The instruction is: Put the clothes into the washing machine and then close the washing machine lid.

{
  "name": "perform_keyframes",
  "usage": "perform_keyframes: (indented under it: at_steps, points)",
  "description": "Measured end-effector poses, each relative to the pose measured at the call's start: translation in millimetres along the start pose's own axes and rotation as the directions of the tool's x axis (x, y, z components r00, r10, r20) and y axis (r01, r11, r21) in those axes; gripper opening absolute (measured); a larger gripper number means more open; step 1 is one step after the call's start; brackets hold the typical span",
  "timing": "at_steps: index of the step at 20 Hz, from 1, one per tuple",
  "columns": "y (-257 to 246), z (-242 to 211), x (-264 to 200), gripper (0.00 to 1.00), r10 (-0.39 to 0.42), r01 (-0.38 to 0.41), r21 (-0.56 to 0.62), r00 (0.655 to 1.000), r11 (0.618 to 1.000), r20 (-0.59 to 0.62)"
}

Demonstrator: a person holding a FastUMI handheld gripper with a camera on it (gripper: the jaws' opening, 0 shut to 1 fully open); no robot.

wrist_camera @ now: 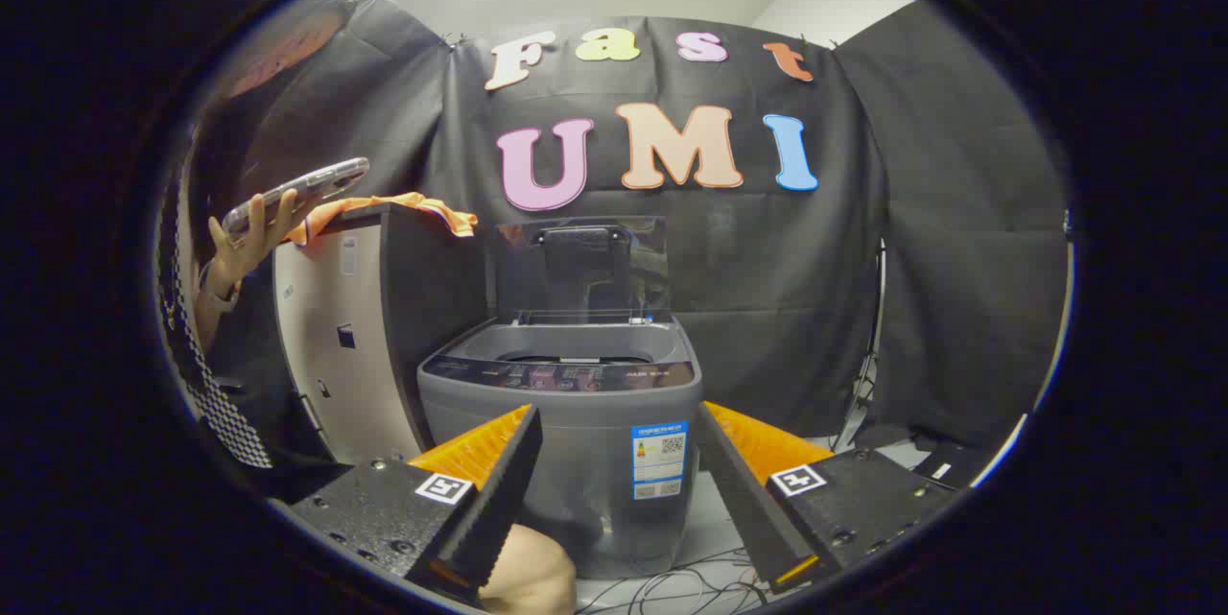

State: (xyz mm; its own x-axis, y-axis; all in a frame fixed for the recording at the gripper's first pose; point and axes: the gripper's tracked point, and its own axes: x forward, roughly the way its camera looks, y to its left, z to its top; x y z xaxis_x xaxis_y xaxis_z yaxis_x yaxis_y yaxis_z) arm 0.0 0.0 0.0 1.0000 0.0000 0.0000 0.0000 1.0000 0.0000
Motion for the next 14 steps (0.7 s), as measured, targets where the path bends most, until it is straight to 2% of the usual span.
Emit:
perform_keyframes:
  at_steps: [14]
  points:
    - [0.5,-0.5,-0.2,0.97,0.005,-0.005,0.002,1.000,1.000,-0.001]
